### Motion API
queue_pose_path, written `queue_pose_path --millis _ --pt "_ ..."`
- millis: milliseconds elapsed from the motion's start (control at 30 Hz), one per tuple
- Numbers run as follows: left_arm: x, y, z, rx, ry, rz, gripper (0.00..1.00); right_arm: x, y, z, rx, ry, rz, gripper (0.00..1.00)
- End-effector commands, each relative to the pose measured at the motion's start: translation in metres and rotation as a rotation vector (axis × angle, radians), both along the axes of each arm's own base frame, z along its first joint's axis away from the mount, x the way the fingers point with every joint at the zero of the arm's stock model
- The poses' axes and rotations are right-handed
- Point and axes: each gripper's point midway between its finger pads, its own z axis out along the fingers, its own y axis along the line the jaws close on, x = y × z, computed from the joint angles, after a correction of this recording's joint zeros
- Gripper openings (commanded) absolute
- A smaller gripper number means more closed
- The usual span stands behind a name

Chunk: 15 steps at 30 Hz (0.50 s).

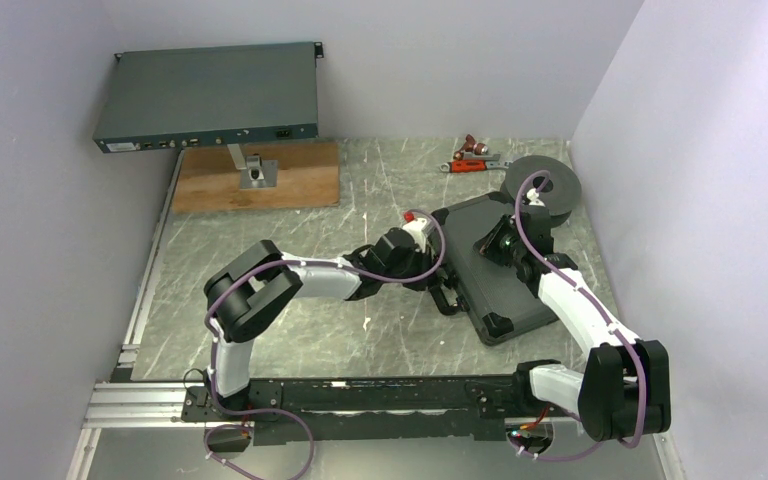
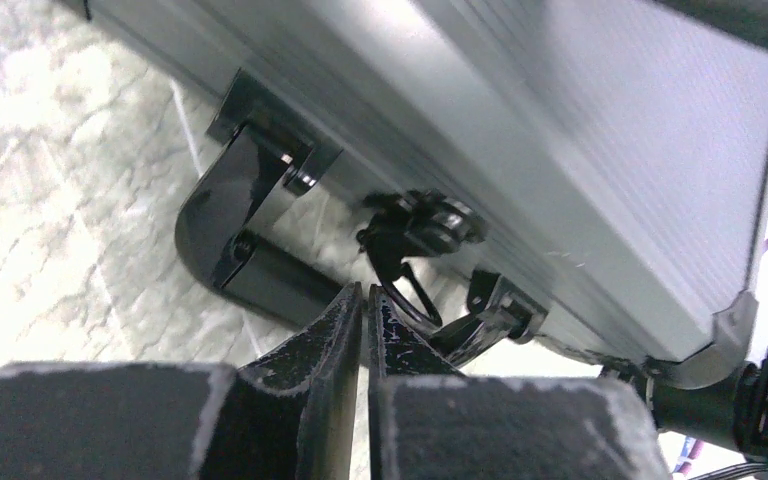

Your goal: Pack up texas hold em set

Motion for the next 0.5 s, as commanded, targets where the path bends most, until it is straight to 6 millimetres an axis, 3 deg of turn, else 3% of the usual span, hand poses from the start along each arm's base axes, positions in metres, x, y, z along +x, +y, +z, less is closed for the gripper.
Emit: queue_pose_path --millis 0,467 --pt "0.008 -0.023 0.063 -0.152 -0.084 -0.021 0.13 -0.077 -0.006 -0.071 -0.055 0.360 0.034 0.00" --pt "0.012 -0.037 0.065 -0.167 -0.081 -0.050 0.12 -0.076 -0.006 -0.071 -0.055 0.358 0.036 0.00"
